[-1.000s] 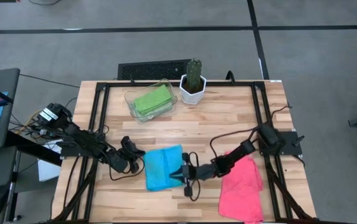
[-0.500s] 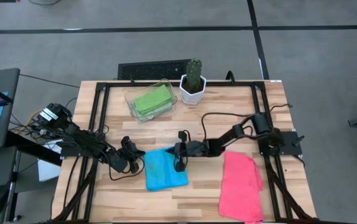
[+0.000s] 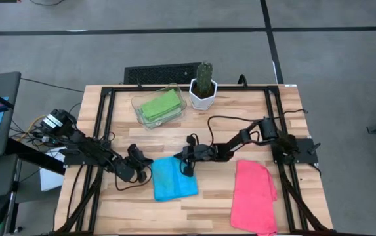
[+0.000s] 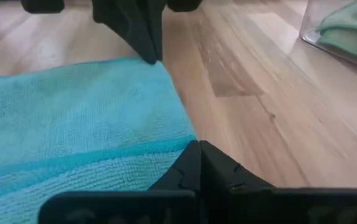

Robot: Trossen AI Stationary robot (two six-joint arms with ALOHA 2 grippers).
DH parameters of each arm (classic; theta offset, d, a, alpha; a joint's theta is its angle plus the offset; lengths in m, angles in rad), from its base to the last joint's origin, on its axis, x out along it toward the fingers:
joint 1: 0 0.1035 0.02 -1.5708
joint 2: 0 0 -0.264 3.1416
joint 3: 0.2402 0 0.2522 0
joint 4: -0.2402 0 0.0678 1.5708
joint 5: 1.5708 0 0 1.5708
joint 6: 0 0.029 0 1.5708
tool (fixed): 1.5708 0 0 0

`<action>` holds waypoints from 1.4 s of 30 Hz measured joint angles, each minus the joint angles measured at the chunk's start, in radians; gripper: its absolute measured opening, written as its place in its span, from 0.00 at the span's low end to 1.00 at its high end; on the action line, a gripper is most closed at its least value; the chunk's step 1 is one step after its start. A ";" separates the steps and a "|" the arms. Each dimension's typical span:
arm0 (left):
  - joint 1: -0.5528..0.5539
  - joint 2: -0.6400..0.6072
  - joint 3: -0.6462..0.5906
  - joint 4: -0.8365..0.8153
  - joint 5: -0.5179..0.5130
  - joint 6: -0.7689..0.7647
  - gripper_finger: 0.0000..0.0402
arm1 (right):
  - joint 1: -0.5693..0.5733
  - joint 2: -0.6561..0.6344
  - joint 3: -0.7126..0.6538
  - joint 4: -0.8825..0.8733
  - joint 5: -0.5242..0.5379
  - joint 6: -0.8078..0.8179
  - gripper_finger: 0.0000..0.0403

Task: Fold microfiber towels
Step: Fold the blue microfiber towel

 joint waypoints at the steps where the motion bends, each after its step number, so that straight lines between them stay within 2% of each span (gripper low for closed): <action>1: 0.001 0.000 0.007 -0.001 0.002 0.000 0.00 | -0.001 0.000 0.000 0.000 0.000 0.002 0.07; 8: 0.031 0.001 0.110 -0.001 0.058 0.084 0.00 | -0.001 -0.001 0.000 -0.009 0.001 0.014 0.02; 13: 0.087 0.000 0.220 -0.081 0.109 0.193 0.00 | -0.001 -0.001 0.000 -0.010 0.003 0.021 0.05; 17: 0.141 0.000 0.306 -0.174 0.110 0.251 0.00 | -0.001 -0.001 0.000 -0.010 0.003 0.021 0.04; 21: 0.195 -0.001 0.365 -0.188 0.118 0.298 0.00 | -0.001 -0.001 0.000 -0.010 0.003 0.020 0.02; 25: 0.254 -0.001 0.389 -0.187 0.169 0.321 0.00 | -0.001 -0.001 0.000 -0.008 0.003 0.021 0.05; 29: 0.306 0.039 0.393 -0.138 0.216 0.300 0.00 | -0.001 -0.001 0.004 -0.011 0.004 0.020 0.05; 36: 0.340 0.173 0.393 0.046 0.293 0.297 0.00 | -0.001 -0.001 0.004 -0.012 0.004 0.019 0.04; 42: 0.340 0.229 0.422 0.102 0.274 0.304 0.00 | -0.001 0.000 0.003 -0.013 0.004 0.018 0.08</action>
